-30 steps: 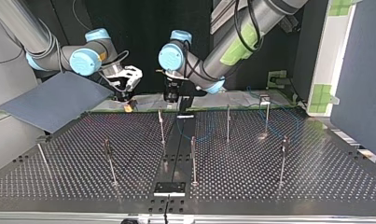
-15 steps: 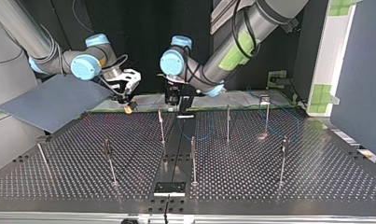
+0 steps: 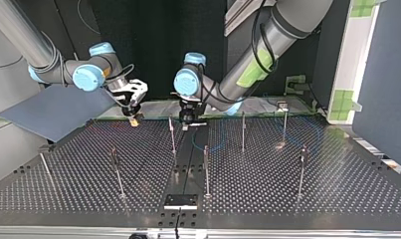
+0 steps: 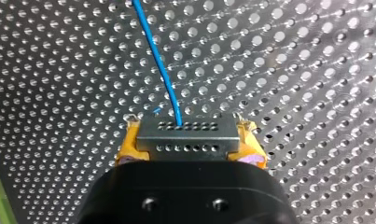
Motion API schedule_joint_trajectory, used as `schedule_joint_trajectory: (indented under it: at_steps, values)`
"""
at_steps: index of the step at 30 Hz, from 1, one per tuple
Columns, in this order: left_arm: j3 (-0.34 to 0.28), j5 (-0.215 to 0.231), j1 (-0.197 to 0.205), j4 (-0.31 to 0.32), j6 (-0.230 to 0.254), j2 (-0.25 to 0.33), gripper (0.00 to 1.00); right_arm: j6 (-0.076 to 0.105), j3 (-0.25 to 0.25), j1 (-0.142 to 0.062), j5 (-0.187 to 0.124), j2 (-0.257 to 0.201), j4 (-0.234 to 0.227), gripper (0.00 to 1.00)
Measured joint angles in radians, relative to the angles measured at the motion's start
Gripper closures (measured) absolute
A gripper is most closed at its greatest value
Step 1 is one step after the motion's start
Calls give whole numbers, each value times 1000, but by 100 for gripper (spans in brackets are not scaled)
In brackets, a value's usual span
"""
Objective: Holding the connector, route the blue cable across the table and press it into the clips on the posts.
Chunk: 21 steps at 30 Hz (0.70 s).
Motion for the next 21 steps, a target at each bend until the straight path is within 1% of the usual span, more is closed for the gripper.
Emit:
schedule_joint_trajectory:
  at_steps: [5, 13, 17, 18, 19, 20, 21]
  values:
    - [28, 15, 20, -10, 0, -1, 100, 3, -19, -10, -1, 2, 1, 100]
    - [33, 32, 50, -13, 1, -1, 100, 4, -36, -24, -3, 3, 2, 100]
    - [34, 40, 52, -17, 1, -1, 100, 5, -37, -28, -5, 3, 3, 100]
    - [34, 44, 52, -18, 2, -1, 93, 5, -37, -29, -5, 3, 4, 100]
    - [34, 47, 50, -19, 5, -1, 77, 5, -37, -30, -5, 3, 4, 100]
    - [34, 50, 48, -21, 9, -1, 77, 5, -37, -31, -5, 3, 4, 100]
    - [34, 51, 46, -23, 13, 0, 65, 5, -37, -32, -5, 3, 5, 100]
